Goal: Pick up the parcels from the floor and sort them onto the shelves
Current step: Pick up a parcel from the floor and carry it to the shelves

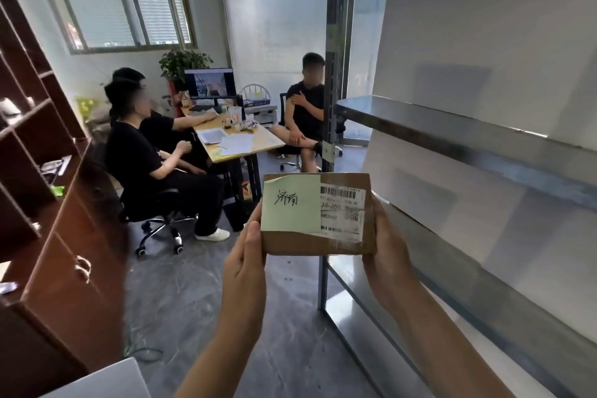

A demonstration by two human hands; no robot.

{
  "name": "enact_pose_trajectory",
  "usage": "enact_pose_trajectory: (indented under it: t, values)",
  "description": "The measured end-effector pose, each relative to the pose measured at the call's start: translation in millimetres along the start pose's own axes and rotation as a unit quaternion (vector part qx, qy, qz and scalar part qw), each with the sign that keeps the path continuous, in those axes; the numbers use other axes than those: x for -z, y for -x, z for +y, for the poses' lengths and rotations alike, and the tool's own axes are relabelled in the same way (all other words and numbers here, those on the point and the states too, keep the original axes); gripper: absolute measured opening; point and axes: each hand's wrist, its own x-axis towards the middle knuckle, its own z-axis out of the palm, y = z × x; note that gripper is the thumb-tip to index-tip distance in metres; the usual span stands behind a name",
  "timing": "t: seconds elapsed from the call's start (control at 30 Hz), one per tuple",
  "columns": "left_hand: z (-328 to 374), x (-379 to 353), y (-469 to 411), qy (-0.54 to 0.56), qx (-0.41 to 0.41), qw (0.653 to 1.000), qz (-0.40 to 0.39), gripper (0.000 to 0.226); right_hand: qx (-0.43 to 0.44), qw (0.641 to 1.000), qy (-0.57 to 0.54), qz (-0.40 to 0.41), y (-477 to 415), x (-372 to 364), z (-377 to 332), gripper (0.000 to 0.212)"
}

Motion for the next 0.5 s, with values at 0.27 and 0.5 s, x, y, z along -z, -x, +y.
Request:
enact_pose_trajectory:
  t: [0.27, 0.5]
  values:
    - [-11.3, -47.4, -45.5, -0.004, -0.013, 1.000, 0.013, 0.043, 0.004, 0.997, -0.069, -0.033, -68.1, 25.8, -11.9, 0.043]
    - [-36.4, -74.3, -65.1, -0.001, 0.002, 0.999, 0.044, 0.037, -0.021, 0.997, -0.067, -0.045, -112.5, 47.3, -6.1, 0.042]
